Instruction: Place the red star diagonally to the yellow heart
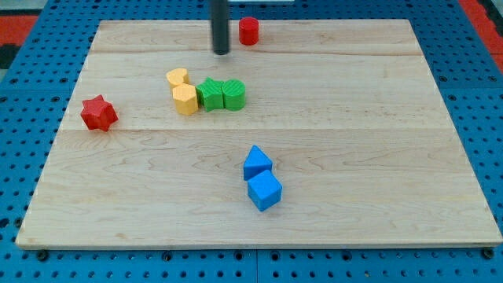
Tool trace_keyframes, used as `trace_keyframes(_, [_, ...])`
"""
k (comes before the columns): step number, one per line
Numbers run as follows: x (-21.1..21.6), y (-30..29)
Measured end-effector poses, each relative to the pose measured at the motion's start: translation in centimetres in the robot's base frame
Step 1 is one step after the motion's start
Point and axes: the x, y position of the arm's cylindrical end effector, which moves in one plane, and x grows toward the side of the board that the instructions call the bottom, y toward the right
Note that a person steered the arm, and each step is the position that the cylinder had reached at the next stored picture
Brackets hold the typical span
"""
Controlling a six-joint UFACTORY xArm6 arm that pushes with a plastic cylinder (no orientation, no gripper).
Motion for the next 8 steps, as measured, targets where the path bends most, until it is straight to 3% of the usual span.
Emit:
trace_keyframes(1, [-0.2,-9.4])
trace_keyframes(2, [6.1,-4.5])
trace_keyframes(3, [14.1,-3.8])
trace_keyframes(5, [24.0,-7.9])
trace_keyframes(6, [21.0,-14.5])
trace_keyframes(7, [13.4,-14.8])
trace_keyframes(8, [8.5,-14.0])
